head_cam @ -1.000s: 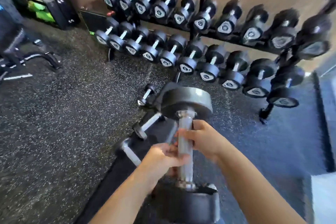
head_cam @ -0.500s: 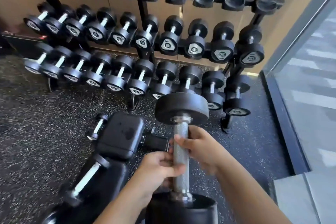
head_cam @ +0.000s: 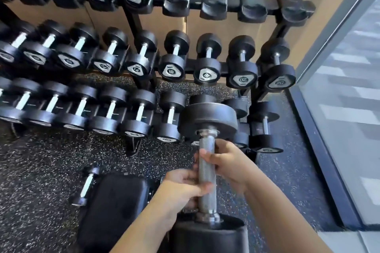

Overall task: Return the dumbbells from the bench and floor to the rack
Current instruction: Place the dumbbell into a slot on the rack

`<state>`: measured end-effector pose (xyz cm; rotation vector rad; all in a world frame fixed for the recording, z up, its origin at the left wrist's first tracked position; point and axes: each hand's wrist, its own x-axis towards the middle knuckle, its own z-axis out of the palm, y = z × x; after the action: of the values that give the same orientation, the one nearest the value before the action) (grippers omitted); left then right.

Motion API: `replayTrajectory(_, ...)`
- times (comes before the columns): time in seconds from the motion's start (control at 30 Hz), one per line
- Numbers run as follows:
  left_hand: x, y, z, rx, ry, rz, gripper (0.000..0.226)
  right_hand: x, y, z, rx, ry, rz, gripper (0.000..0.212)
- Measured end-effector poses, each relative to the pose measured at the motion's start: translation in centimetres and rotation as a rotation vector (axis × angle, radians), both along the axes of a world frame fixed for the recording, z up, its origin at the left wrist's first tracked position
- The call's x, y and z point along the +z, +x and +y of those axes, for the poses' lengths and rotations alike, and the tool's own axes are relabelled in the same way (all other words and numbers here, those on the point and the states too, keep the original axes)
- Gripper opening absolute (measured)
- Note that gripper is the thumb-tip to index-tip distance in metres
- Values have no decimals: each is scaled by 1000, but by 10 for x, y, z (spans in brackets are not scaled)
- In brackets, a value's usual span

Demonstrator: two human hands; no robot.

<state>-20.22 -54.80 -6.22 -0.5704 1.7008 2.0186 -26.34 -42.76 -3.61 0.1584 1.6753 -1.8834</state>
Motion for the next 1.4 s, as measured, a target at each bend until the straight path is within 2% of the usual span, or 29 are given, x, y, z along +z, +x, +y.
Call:
replayTrajectory(0.23, 11, -116, -37, -56, -29, 17, 11, 8, -114, -36, -21, -12, -11, 26)
replayTrajectory(0.47, 13, -238, -70, 18, -9, -12, 13, 2, -241, -69, 21, -8, 4, 12)
replayTrajectory(0.8, 34, -407, -107, 168, -31, 23, 10, 16, -429, -118, 179, -15, 48, 15)
replayTrajectory(0.93, 42, -443, -123, 209, -38, 21, 12, 24, -468, -139, 239, -45, 46, 13)
replayTrajectory(1.3, 41, -504, -176, 251, 55, 0, 9, 22, -530, -192, 236, -24, 61, 13)
replayTrajectory(1.4, 39, -521, -198, 196, 65, 1, 9, 18, -543, -212, 201, -24, 75, 3)
